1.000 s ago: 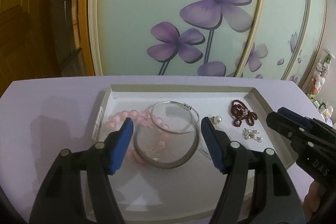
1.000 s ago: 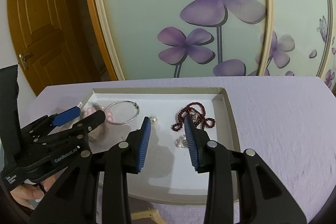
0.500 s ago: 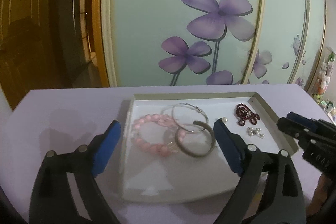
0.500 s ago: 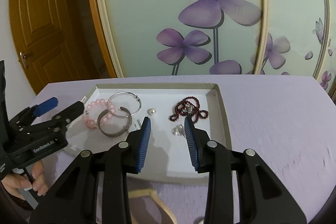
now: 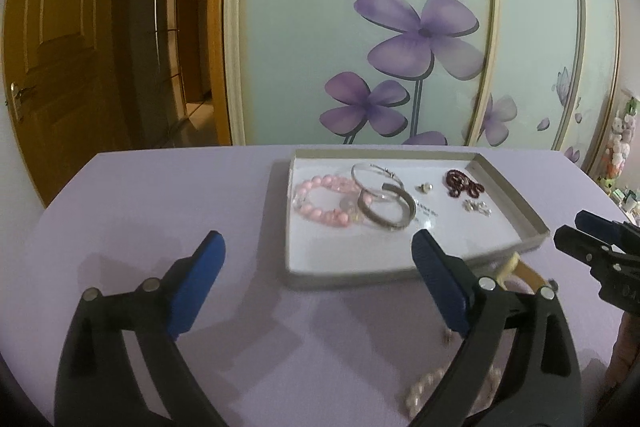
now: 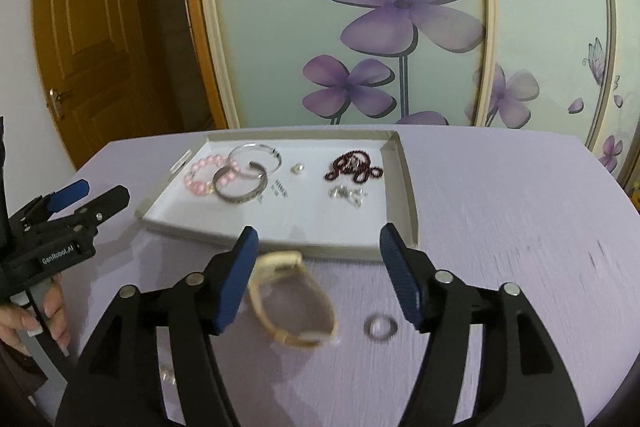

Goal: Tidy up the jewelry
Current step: 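Grasp the cream strap watch with the right gripper while the left gripper moves toward the pearl bracelet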

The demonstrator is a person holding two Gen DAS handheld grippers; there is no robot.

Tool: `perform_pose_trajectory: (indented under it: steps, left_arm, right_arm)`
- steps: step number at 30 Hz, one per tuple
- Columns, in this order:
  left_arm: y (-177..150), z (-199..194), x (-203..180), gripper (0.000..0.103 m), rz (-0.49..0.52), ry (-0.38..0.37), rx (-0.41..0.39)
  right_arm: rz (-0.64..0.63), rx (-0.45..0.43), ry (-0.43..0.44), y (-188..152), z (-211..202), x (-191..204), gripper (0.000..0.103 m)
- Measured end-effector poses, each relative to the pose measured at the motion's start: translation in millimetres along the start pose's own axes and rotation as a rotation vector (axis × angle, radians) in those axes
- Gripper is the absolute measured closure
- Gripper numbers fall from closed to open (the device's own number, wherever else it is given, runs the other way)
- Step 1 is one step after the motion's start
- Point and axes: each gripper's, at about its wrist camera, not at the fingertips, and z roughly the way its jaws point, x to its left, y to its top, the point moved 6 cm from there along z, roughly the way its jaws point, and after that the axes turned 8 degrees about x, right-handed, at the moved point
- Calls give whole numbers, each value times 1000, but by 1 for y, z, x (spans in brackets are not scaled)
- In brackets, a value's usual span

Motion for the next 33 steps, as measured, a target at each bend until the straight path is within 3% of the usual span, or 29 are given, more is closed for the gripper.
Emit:
perform_pose_trajectory:
  steps: [12,14,33]
  left_arm:
    - [-40,-41,-4,6,-14,-35,-5]
    - [-43,-44,-5,6,-16,-43,-3]
    - [-53,-42,-10,2,-11,-44,23]
  right_arm:
    - [-12,-47,68,-32,-39,11,10]
    - [-14,-57,84,-35,-44,12,2]
    - [-35,-13,23,-54,-41,3,1]
